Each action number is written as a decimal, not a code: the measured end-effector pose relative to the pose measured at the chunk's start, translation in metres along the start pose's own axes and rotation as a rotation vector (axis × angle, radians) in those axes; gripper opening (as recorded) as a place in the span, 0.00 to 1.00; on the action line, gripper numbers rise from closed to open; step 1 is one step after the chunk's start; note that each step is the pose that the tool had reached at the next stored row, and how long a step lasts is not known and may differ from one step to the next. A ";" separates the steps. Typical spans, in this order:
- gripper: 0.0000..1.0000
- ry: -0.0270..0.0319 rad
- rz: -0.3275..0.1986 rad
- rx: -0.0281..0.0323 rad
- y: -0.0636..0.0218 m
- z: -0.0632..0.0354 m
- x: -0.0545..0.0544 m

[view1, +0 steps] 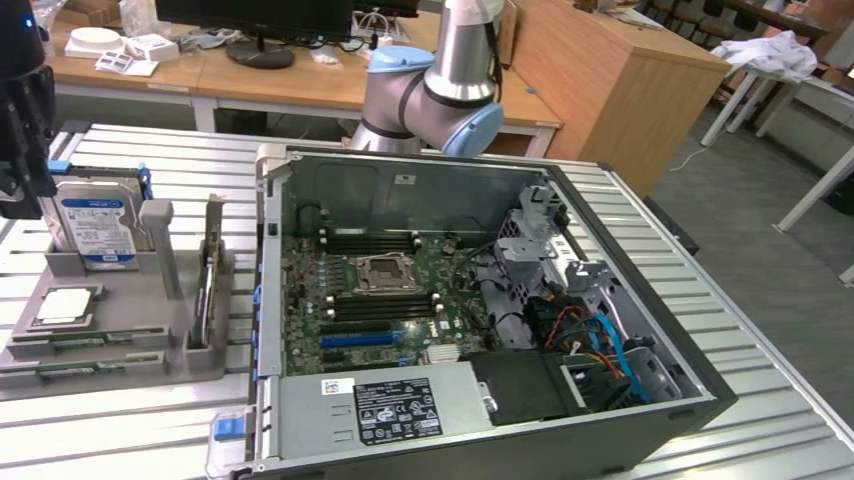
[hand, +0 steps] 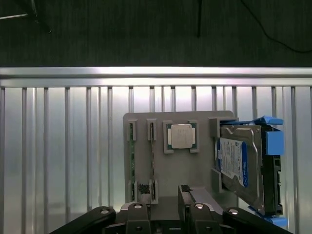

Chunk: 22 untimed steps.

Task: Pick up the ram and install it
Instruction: 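Pick up the ram and move it above insertion slot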

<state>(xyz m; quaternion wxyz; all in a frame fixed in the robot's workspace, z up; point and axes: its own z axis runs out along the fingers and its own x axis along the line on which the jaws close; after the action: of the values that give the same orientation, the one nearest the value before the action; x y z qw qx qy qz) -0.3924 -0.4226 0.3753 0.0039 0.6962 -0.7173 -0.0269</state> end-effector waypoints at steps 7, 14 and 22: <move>0.36 -0.0001 -0.001 0.0066 -0.0004 0.0087 0.000; 0.36 0.0001 -0.004 0.0115 -0.0007 0.0173 0.001; 0.36 0.0007 -0.010 0.0182 -0.0012 0.0272 0.001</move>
<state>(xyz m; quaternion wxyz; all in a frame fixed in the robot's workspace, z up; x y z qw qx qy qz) -0.3924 -0.4226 0.3481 -0.0023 0.6998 -0.7141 -0.0202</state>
